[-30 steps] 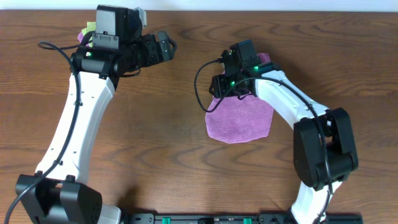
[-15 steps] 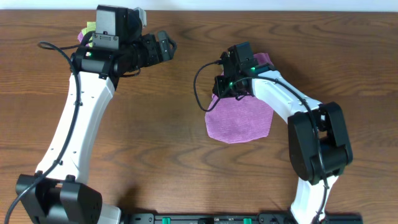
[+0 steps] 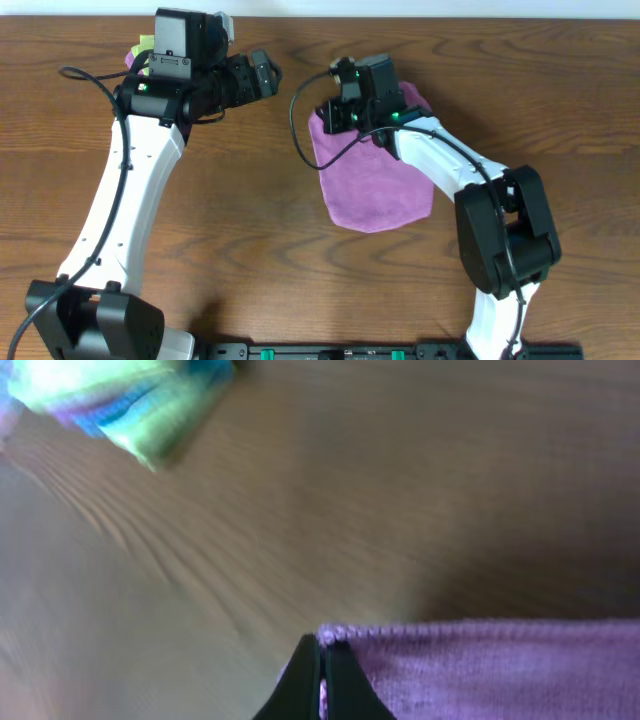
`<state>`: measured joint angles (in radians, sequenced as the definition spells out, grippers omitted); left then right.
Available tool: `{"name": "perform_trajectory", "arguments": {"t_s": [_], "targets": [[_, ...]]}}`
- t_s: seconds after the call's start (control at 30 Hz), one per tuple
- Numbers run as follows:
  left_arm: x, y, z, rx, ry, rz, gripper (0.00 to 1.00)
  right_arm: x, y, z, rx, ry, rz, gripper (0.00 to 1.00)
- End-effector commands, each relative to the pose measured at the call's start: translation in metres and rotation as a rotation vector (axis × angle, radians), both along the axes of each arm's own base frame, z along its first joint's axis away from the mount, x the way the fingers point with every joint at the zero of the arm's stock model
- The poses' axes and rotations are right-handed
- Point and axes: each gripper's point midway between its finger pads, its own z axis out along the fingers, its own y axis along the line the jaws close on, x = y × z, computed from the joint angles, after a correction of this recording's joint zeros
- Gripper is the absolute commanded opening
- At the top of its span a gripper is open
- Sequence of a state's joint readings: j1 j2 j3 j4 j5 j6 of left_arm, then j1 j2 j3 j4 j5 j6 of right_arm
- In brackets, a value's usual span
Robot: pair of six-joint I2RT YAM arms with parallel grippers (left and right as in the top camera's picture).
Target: Fold the cloth
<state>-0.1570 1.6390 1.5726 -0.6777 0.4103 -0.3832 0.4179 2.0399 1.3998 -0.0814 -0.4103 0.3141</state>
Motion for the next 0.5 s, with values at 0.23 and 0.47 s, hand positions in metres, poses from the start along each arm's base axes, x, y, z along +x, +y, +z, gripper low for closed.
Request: {"name": "perform_trajectory", "arguments": {"t_s": [0.23, 0.47], "targets": [[0.004, 0.007, 0.013, 0.026, -0.046, 0.011, 0.95, 0.022, 0.022, 0.010, 0.094, -0.077, -0.054, 0.52], [0.005, 0.017, 0.009, 0.061, -0.037, 0.047, 0.95, 0.004, -0.013, 0.018, 0.056, 0.055, -0.078, 0.63]]}}
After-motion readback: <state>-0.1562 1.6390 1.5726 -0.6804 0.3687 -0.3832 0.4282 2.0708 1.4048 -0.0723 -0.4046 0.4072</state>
